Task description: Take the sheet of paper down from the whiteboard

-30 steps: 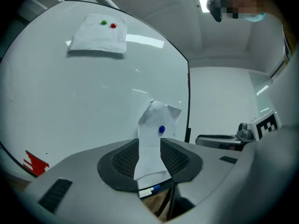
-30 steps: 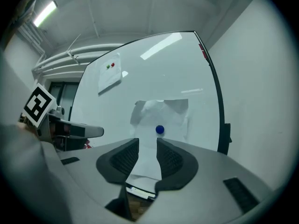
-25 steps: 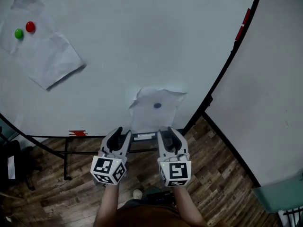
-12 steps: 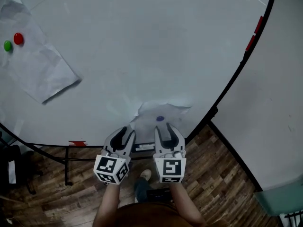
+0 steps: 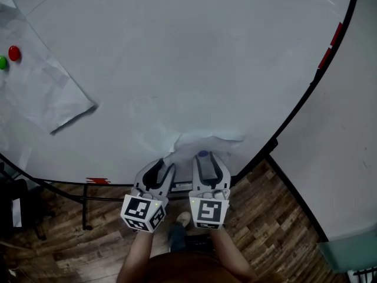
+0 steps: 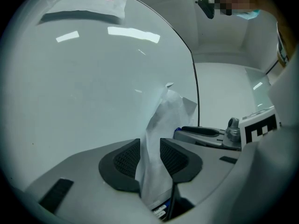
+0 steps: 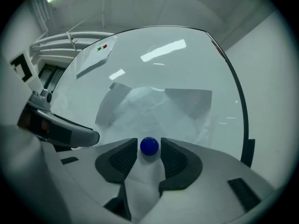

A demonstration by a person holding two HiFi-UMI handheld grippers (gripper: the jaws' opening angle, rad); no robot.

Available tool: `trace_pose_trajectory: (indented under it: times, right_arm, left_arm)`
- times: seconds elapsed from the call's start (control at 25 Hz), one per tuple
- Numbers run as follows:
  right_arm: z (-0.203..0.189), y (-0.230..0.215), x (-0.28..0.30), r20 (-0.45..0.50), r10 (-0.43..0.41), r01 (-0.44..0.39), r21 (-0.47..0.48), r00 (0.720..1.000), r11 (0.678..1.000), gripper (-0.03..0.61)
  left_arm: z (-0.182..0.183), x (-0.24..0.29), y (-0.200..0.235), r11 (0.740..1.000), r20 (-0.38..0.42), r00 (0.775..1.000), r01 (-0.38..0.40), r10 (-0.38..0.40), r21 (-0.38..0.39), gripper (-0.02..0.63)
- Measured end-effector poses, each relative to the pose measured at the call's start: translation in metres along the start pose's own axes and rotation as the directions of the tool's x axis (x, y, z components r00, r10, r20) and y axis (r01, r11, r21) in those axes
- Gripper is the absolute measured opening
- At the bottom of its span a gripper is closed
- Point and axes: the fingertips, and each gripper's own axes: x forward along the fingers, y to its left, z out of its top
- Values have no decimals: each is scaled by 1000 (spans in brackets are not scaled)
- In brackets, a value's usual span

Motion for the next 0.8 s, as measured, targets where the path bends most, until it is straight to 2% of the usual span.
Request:
trace_pose_trajectory:
  times: [0.16, 0.32, 0.52, 0.8]
  right_arm:
    - [4, 1, 5, 11, -10, 10, -17, 1000, 1000, 152]
    - [2, 0, 5, 16, -41, 42, -82, 999, 996, 147]
    - [2, 1, 6, 15, -57, 58, -98, 998, 994, 140]
    - [2, 2, 6, 38, -63, 67, -114, 997, 991, 133]
  left_arm:
    - [4, 1, 2, 1000, 5, 1000, -5, 5, 12, 143]
    - [5, 1, 4, 1000, 14, 1000, -7, 7, -6, 129]
    - [9, 3, 5, 1000, 25, 1000, -3, 3, -12, 110]
    - [7, 7, 4, 1000, 2, 1000, 5, -5, -8, 49]
